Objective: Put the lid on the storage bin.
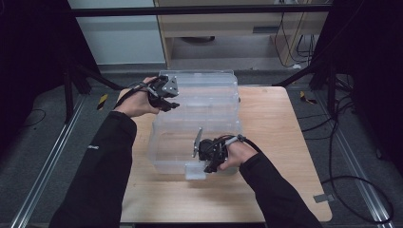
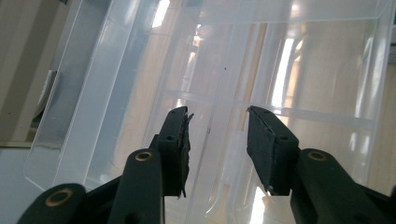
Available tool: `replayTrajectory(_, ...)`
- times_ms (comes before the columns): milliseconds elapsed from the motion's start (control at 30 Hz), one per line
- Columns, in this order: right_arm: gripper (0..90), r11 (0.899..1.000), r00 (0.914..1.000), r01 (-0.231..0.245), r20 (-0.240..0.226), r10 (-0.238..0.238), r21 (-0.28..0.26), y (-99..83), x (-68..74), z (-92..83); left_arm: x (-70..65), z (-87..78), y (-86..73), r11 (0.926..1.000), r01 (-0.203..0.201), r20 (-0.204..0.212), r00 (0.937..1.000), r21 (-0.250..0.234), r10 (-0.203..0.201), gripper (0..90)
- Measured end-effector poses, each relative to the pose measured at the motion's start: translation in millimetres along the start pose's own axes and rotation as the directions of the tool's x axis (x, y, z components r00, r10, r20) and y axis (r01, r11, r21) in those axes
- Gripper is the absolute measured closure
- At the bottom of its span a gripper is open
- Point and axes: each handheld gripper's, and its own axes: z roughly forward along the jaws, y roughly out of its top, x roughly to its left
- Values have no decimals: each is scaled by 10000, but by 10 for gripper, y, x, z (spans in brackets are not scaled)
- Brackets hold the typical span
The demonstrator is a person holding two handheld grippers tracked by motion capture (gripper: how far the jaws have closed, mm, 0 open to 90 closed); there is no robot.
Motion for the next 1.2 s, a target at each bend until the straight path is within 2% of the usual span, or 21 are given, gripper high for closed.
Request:
replayTrajectory(200,674,10000,10000,3,12,-3,-2,-1,2,0,1,41,20,9994,-245,45,9997,244,244,665)
replayTrajectory(500,674,10000,10000,9,1,-9,-13,-1,1,0,11,77,31,9987,-341,-72,9994,390,344,745)
replayTrajectory(867,674,10000,10000,18,-9,-18,-4,0,2,-1,-6,108,52,9972,-495,-99,9987,564,502,748)
replayTrajectory(1200,674,10000,9999,80,117,-79,-41,-2,8,1,-14,117,128,9884,-1000,98,9950,1147,995,788)
